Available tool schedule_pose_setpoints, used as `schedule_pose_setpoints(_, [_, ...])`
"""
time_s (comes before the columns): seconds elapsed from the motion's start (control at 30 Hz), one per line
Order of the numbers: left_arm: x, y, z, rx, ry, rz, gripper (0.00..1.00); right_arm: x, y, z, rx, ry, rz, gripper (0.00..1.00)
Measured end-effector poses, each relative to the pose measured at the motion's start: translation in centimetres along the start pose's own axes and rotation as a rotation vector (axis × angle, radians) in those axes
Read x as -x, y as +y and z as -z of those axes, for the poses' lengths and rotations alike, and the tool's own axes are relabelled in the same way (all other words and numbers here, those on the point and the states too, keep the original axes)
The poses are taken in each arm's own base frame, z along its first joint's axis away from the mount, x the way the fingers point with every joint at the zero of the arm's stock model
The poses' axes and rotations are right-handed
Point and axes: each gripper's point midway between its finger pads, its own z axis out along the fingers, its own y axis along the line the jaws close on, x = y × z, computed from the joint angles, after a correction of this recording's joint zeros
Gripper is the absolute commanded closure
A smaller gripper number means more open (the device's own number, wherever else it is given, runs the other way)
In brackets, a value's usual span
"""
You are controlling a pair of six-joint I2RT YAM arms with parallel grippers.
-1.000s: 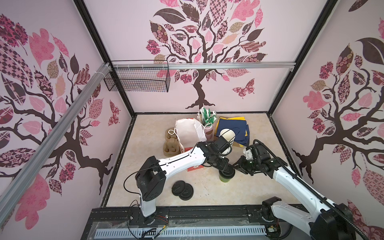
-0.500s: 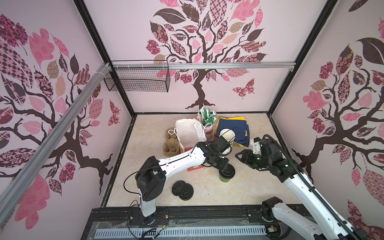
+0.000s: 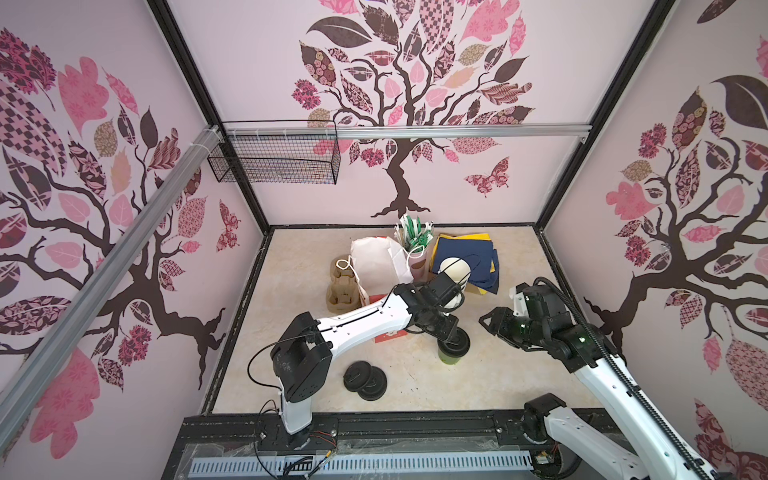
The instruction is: Pack the takeout coffee
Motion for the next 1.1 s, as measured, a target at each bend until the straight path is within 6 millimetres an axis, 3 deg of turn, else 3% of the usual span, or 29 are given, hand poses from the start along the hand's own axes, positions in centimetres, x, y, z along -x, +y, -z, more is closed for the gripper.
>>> schedule_pose_setpoints(0.57, [0.8, -0.3, 1.2, -0.019, -0.037, 0.016, 0.54, -1.3, -1.0, -0.6, -0.023, 0.051, -0.013, 0.40])
schedule_pose_setpoints(0.7, [1.7, -1.2, 3.1, -0.052, -0.089, 0.003, 0.54, -1.3, -1.4, -0.5, -0.040, 0.044, -0.009, 0.39])
schedule_pose_setpoints(0.8, [3.9, -3.1, 7.8, -0.110, -0.236, -0.026, 0.53, -0.9, -1.7, 0.0, -0.070, 0.022, 0.000, 0.39])
schedule_pose_setpoints(0.87, [5.5, -4.5, 12.5, -0.155, -0.373, -0.054, 0.52, -0.1, -1.5, 0.8, -0.086, -0.009, 0.013, 0.39])
schedule_pose_setpoints(0.97, [7.2, -6.1, 21.4, -0.196, -0.624, -0.100, 0.51, 1.8, -0.3, 2.6, -0.092, -0.079, 0.049, 0.39])
schedule_pose_setpoints(1.03, [7.4, -5.9, 26.6, -0.188, -0.763, -0.100, 0.49, 3.3, 1.0, 3.8, -0.087, -0.122, 0.084, 0.40])
schedule_pose_setpoints(1.1, [7.4, -4.2, 31.0, -0.141, -0.882, -0.057, 0.48, 4.6, 2.3, 4.7, -0.080, -0.148, 0.120, 0.40])
